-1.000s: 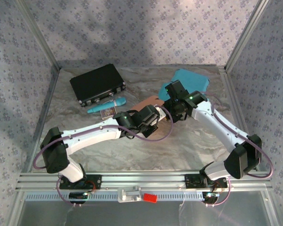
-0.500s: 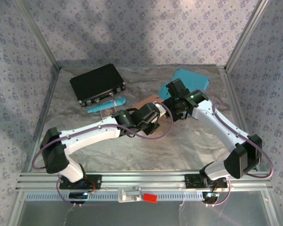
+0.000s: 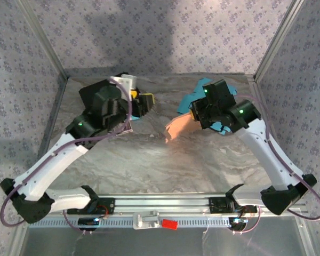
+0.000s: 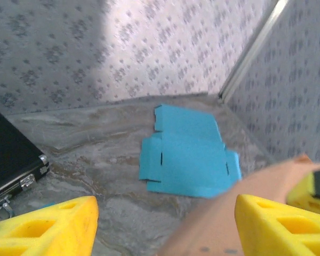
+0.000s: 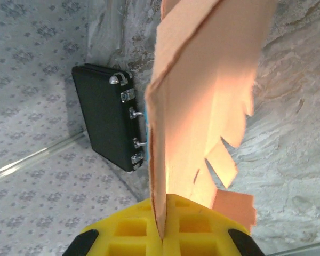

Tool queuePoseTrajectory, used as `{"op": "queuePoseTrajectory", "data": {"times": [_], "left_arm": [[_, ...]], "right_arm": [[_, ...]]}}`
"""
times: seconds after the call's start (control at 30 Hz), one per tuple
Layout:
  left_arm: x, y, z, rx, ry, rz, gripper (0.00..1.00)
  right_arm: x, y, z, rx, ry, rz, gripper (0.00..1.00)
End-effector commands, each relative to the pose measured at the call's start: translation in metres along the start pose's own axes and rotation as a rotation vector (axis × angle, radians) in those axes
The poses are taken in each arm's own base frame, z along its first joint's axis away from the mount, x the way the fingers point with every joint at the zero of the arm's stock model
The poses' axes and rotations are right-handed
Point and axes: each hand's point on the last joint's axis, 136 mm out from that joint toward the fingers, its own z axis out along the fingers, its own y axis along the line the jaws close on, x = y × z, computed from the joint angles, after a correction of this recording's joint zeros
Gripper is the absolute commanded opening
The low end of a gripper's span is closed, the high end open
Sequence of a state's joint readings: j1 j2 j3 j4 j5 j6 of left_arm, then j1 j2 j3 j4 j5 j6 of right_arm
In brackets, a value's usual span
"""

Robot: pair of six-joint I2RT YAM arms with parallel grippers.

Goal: Fold the paper box

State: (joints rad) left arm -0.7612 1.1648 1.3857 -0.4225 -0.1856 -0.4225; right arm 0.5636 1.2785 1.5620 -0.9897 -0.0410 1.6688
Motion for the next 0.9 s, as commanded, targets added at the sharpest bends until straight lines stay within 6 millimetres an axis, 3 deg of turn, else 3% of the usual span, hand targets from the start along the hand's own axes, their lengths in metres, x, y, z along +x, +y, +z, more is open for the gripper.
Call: {"op": "queuePoseTrajectory", "data": {"times": [0.0, 0.07, 0.13, 0.2, 0.33, 0.47, 0.7, 0.87], "left_arm": [[0.011, 0.019, 0.001, -0.015, 0.056, -0.146, 0.66], [0.019, 0.035, 0.002, -0.047, 0.105, -0.229, 0.64], [0.029, 0.051, 0.007, -0.081, 0.163, -0.341, 0.62], [0.041, 0.062, 0.015, -0.083, 0.230, -0.431, 0.59], [0.061, 0.075, 0.035, -0.095, 0.368, -0.559, 0.55], [0.078, 0.073, 0.057, -0.099, 0.474, -0.632, 0.54], [0.111, 0.052, 0.089, -0.097, 0.603, -0.632, 0.53], [0.126, 0.038, 0.097, -0.113, 0.677, -0.596, 0.54]], "right_arm": [[-0.001, -0.004, -0.042, -0.007, -0.058, 0.092, 0.00], [0.002, -0.003, -0.047, -0.004, -0.073, 0.132, 0.00], [0.004, 0.003, -0.030, 0.012, -0.071, 0.146, 0.00], [0.006, 0.007, 0.004, 0.053, -0.061, 0.159, 0.00], [0.002, 0.021, 0.096, 0.060, -0.015, 0.192, 0.00], [0.004, 0.016, 0.140, 0.100, -0.009, 0.192, 0.00], [0.006, -0.006, 0.166, 0.183, 0.013, 0.208, 0.00], [0.005, -0.006, 0.159, 0.196, 0.028, 0.228, 0.00]]}}
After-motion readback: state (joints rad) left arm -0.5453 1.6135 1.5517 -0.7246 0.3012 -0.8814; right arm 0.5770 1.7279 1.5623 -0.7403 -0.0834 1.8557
